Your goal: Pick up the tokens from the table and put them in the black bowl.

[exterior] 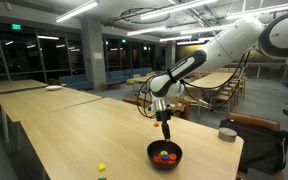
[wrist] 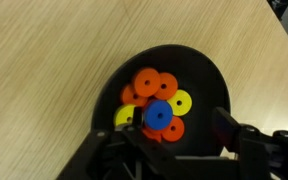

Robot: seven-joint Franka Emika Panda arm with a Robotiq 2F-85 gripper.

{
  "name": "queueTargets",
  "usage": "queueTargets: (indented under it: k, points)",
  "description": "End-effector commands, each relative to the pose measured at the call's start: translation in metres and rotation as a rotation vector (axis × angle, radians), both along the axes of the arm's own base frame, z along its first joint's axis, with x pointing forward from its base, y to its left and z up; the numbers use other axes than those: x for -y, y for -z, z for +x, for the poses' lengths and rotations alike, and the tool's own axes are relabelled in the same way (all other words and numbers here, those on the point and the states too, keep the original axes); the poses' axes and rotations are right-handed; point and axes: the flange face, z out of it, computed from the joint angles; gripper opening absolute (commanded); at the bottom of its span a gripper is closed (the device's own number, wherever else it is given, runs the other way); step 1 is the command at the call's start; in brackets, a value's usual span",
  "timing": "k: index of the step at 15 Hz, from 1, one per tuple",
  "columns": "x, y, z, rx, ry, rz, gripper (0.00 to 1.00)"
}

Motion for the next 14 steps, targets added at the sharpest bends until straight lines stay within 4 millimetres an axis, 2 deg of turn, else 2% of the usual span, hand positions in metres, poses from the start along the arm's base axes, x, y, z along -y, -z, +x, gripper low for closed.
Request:
queueTargets:
  k: [1,4,7,9,11,14]
  points:
    - [0.006,-0.016,-0.003,0.055,0.02,-0.037,1.0]
    - [0.025,-0.039,0.007,0.171,0.103,-0.081,1.0]
    - [0.056,-0.06,0.016,0.277,0.217,-0.107,1.0]
    - [0.079,-0.066,0.027,0.343,0.298,-0.132,1.0]
    - [0.103,-0.065,0.039,0.407,0.385,-0.159,1.0]
    - [0.133,-0.051,0.061,0.487,0.514,-0.224,1.0]
